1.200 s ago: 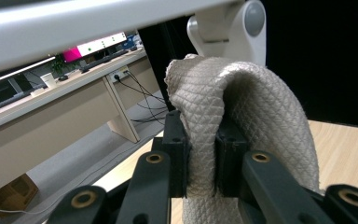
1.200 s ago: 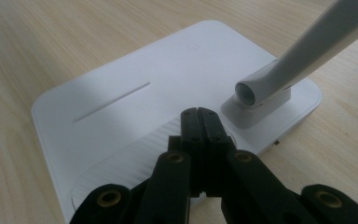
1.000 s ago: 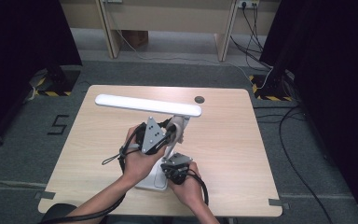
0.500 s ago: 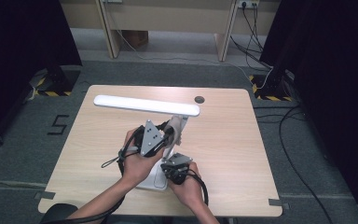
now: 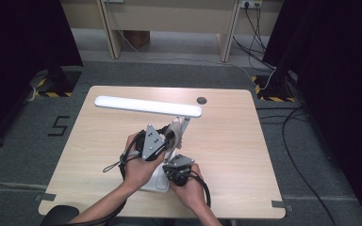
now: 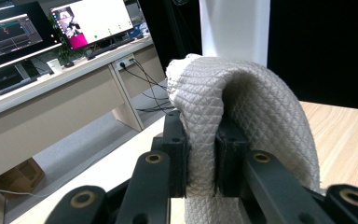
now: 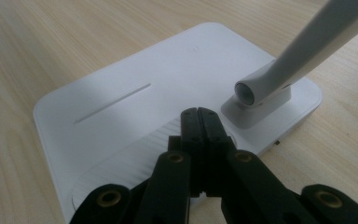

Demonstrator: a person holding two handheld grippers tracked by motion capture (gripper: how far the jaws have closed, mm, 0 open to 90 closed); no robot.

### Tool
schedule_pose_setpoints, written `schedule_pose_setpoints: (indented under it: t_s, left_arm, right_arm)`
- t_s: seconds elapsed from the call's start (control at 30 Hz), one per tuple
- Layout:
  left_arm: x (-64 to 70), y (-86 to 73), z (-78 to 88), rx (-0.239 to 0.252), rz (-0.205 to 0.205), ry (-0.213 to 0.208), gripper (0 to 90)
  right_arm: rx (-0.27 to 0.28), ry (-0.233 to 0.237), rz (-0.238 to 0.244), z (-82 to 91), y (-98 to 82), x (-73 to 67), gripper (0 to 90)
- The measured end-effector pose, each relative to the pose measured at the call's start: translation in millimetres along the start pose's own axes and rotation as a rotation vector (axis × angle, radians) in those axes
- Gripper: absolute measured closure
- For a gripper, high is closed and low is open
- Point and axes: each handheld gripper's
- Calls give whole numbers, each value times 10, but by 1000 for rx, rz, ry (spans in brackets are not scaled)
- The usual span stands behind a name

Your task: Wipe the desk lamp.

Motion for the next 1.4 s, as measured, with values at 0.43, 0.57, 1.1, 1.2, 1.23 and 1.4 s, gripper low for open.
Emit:
schedule_pose_setpoints:
  t_s: [0.43,0.57,1.1,1.2,1.23,1.4]
  left_arm:
    - [21,-152,-26,-23,10,8,771]
    - [15,-192,-29,-35,1,10,771]
    - [43,-465,-78,-78,-4,30,769]
    - [49,-510,-86,-85,-3,33,770]
    - [49,-525,-87,-91,0,30,769]
    - [46,-608,-102,-108,5,27,769]
  right_arm:
    - [5,-1,-2,-1,-8,-2,900]
    - [7,4,-7,2,-10,-4,900]
    - [10,4,-10,4,-24,2,900]
    - [9,5,-9,4,-23,2,900]
    - [9,5,-8,4,-23,3,900]
    - [10,4,-9,5,-24,1,900]
Point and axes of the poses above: each handheld gripper's, and its own axes: z roughly backward along the jaws, y roughly out of its top, x roughly to its right, and after that the axes turned 12 degrees about -y, right-handed
